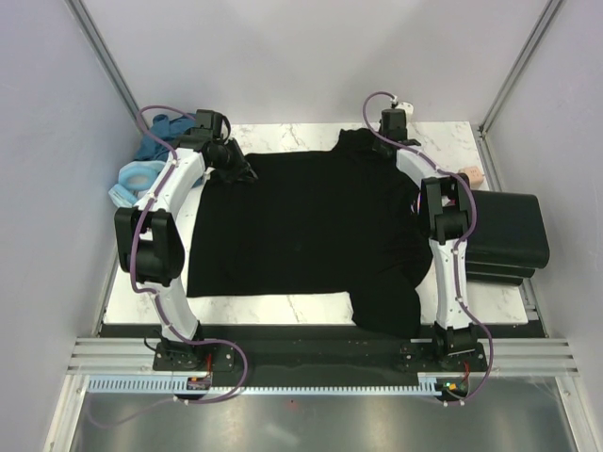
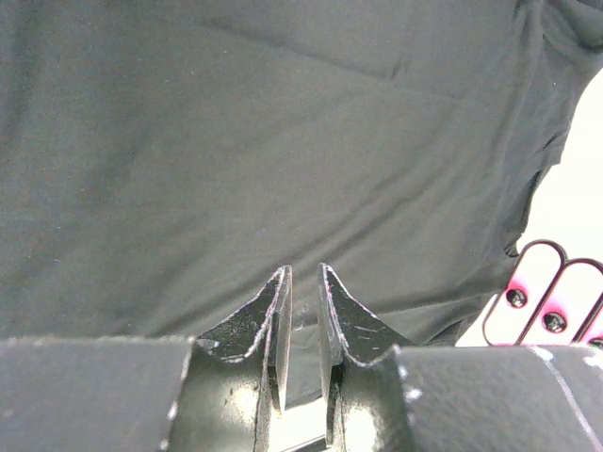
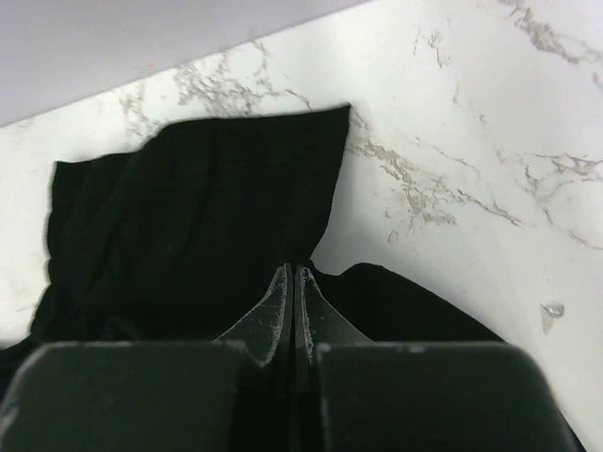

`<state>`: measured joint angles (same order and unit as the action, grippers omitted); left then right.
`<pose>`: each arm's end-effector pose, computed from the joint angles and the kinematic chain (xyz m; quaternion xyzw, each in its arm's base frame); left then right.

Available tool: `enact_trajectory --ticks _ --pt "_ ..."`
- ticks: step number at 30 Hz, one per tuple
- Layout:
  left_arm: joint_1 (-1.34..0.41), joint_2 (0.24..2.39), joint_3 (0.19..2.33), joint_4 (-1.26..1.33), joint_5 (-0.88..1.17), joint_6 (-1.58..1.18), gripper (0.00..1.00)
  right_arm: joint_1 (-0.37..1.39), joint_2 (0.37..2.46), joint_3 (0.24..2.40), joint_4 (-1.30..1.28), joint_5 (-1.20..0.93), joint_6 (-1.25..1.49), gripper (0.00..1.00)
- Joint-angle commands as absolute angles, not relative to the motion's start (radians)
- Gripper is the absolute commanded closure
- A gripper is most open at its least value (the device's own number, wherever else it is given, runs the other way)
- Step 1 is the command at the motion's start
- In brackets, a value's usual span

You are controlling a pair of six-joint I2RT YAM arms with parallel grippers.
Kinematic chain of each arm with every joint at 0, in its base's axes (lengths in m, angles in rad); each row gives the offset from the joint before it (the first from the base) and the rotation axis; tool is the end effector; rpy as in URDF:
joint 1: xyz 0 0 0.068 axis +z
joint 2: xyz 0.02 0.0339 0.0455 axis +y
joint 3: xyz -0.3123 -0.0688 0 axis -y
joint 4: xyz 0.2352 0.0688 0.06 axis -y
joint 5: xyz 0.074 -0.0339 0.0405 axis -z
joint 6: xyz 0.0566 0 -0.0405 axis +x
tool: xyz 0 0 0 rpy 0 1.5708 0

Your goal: Fold and stack the t-shirts

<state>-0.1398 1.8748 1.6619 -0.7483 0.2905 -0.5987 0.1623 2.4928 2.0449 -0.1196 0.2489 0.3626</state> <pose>0.4230 -0.0759 0.3153 -0.1724 0.9290 -0.2359 0.2271 0.6097 0.0857 0.1852 0.1464 0.8597 0.0187 0.4890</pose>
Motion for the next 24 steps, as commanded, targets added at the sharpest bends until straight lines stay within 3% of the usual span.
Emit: enact_trajectory --ticks 1,8,18,19,20,24 --pt "-0.143 1.874 1.694 -0.716 0.313 -0.591 0.76 0.170 2.361 2.002 -0.046 0.279 0.338 1.00" --pt "-0.143 1.884 1.698 -0.707 0.333 -0.594 0.76 0.173 2.293 1.957 -0.084 0.321 0.302 1.00" --pt "-0.143 1.884 1.704 -0.700 0.350 -0.609 0.76 0.209 2.183 1.882 -0.354 0.322 0.321 0.99" --pt "-0.143 1.888 1.707 -0.699 0.353 -0.609 0.76 0.213 2.178 1.876 -0.379 0.319 0.322 0.94" --pt "-0.143 1.893 1.713 -0.701 0.356 -0.609 0.76 0.213 2.172 1.875 -0.406 0.293 0.327 0.69" --pt "-0.143 1.902 1.729 -0.699 0.364 -0.618 0.76 0.213 2.135 1.841 -0.463 0.316 0.334 0.67"
